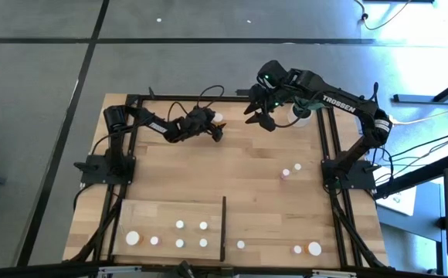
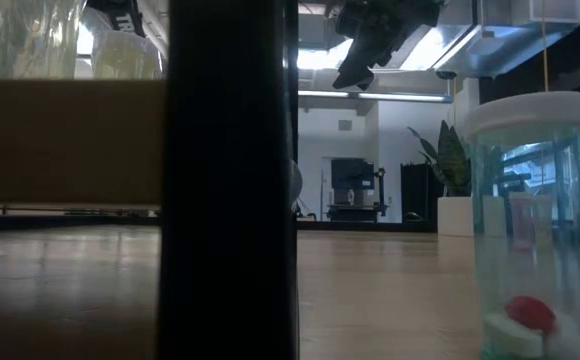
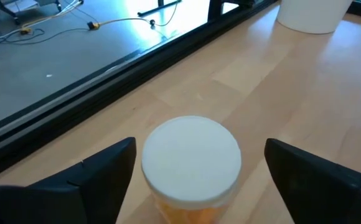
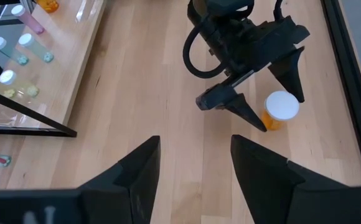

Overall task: Pick and place medicine bottles onto shelf by color
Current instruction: Put the top orange pill bottle on the shelf aligned with the other orange pill bottle

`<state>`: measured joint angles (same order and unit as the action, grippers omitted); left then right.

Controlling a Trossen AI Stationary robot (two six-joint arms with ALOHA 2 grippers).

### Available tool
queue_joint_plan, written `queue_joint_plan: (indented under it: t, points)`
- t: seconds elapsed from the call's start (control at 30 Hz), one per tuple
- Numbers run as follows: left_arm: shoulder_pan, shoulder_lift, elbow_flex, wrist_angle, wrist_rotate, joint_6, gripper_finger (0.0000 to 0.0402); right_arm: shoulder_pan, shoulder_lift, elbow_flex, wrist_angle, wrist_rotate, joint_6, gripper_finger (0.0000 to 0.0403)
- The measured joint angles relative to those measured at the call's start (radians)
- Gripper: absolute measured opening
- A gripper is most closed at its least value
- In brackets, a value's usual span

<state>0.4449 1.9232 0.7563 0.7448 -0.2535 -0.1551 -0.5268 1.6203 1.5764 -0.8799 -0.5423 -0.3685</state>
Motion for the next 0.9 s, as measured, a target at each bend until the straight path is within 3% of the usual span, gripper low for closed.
queue_joint_plan:
  t: [0.67, 0.9]
  points:
    - [-0.003, -0.001, 0.0, -0.003, 0.0, 0.006, 0.0216, 0.0, 0.0, 0.0, 0.0, 0.0, 0.0, 0.0198]
    - [-0.003, -0.001, -0.001, -0.004, 0.0, 0.008, 0.0201, 0.0, 0.0, 0.0, 0.0, 0.0, 0.0, 0.0198]
